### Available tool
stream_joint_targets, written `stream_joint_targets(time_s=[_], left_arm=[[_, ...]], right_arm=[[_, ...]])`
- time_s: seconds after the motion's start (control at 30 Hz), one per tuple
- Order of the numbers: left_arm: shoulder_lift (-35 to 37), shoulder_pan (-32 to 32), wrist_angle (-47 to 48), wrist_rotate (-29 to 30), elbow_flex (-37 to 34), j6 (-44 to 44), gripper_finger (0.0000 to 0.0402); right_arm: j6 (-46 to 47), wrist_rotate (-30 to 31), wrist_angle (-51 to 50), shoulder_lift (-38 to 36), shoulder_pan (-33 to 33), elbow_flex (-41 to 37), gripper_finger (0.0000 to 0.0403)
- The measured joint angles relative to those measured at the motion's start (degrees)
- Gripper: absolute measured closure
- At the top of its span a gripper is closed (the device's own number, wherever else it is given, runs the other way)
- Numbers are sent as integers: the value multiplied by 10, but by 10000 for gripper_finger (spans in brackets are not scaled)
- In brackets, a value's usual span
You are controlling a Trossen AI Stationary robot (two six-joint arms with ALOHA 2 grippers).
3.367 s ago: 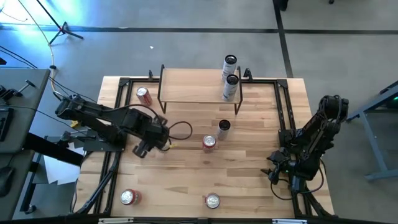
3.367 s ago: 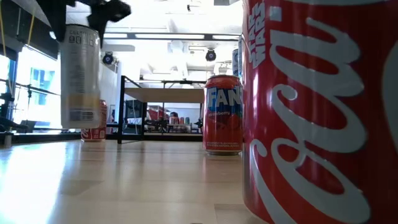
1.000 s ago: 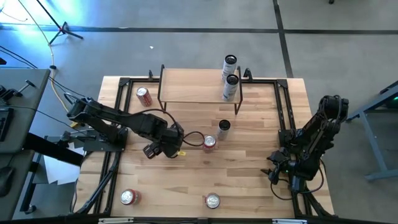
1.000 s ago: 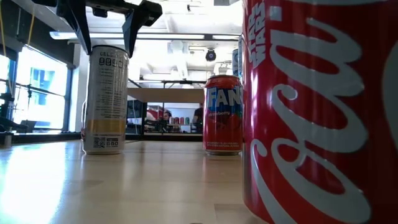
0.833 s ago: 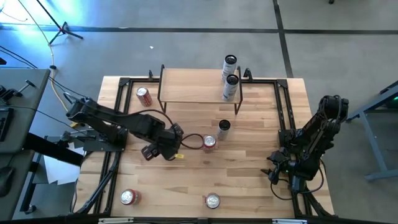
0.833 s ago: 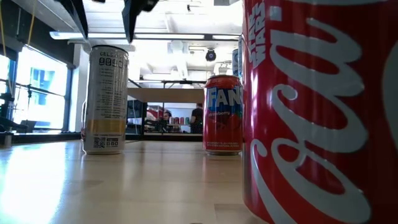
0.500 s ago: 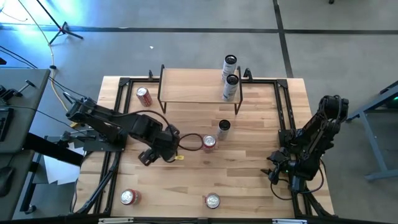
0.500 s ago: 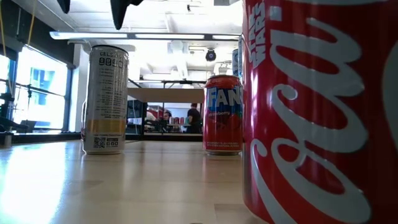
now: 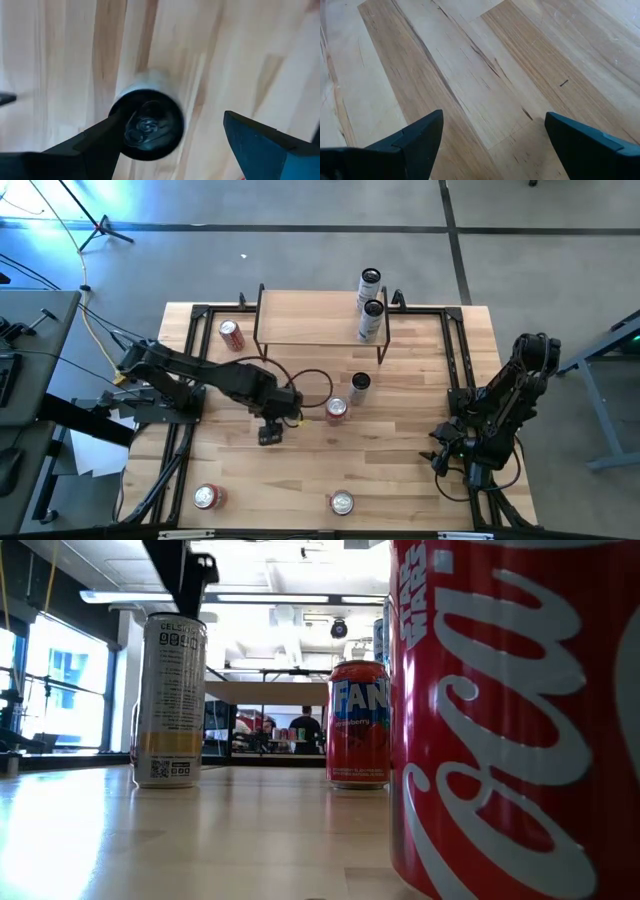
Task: Place canned beverage on shelf
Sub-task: Put the left white yellow soda can on the shelf
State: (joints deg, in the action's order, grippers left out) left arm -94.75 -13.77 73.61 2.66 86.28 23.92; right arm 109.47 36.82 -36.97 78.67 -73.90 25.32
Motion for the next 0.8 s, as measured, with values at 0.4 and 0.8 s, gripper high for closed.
stream_joint_targets(time_s=[0.4, 0.8], left_arm=[[-19, 11, -1, 24, 1, 37, 80], [-10, 10, 6, 33, 0, 66, 80]], right_arm=[[0, 0, 0, 0, 0, 0, 64], [0, 0, 0, 0, 0, 0, 64]])
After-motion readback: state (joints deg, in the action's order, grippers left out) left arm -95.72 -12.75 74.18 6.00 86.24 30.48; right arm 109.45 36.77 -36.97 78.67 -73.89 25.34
